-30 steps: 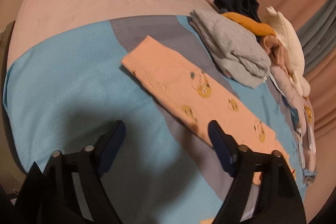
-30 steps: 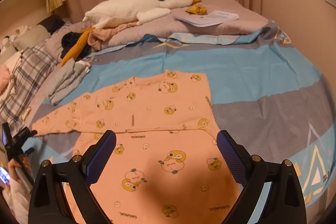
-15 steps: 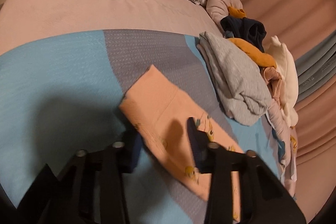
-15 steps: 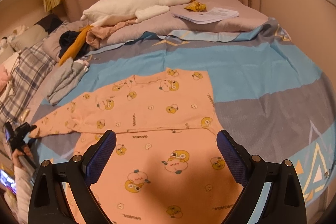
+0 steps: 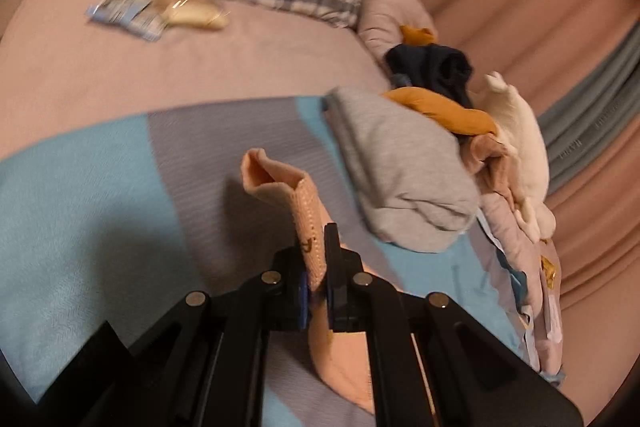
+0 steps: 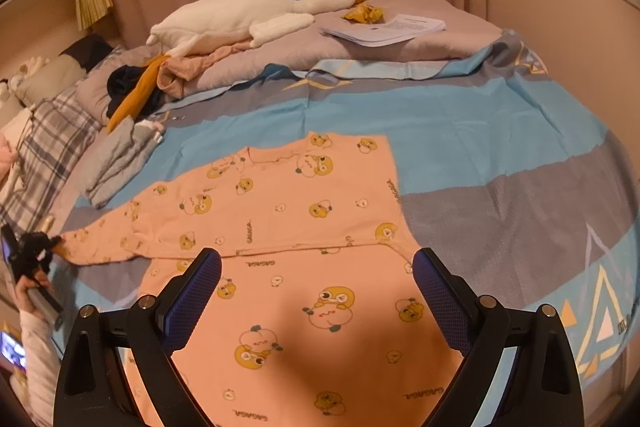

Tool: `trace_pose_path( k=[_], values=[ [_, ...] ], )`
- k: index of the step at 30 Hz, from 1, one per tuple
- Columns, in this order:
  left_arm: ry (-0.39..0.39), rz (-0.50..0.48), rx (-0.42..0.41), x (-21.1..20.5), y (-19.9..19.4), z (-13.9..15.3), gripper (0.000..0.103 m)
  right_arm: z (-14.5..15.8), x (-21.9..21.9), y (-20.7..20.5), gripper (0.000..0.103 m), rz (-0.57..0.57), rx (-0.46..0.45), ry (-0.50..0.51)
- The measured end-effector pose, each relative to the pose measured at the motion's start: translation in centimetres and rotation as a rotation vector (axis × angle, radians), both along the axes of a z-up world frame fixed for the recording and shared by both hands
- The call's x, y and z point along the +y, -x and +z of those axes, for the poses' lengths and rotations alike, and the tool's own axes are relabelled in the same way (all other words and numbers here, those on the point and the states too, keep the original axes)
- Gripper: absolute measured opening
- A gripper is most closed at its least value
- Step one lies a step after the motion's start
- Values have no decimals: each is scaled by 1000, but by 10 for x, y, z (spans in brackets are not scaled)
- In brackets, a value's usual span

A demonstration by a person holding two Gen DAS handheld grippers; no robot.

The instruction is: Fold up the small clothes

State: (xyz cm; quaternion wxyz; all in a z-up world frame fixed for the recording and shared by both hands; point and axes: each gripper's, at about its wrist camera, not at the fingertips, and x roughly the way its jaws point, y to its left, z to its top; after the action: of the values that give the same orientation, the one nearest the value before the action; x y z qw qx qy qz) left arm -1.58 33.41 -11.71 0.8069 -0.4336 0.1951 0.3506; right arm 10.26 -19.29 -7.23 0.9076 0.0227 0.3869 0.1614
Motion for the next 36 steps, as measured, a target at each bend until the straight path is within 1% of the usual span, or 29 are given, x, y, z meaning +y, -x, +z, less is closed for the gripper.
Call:
trace_pose_path(
  k=[5,12,15,17,28,33,36],
  values=[
    [-45,-71,-26,-19,-15,27,5,-3,-10,-1,96,-33,18,-4],
    [-95,-178,-67,-53,-39,58,5,-2,-17,1,96,-49,10,-4],
    [-126,-234,-65,-73,-52,69,5,-2,-20,1,96,-53,9,-8],
    [-133,-281,-66,-87,-61,73,5,-3,-22,1,96,-55,12,-13],
    [-159,-491,-24,-161,-97,75,5,-5,-31,1,96,-69,14,-29],
    [-189,-568,25,-194,-113,66,6,-6,-34,0,96,-71,16,-41],
    [-184,-609,46,-208,-119,59,6,-7,-36,1,96,-71,18,-45]
  ],
)
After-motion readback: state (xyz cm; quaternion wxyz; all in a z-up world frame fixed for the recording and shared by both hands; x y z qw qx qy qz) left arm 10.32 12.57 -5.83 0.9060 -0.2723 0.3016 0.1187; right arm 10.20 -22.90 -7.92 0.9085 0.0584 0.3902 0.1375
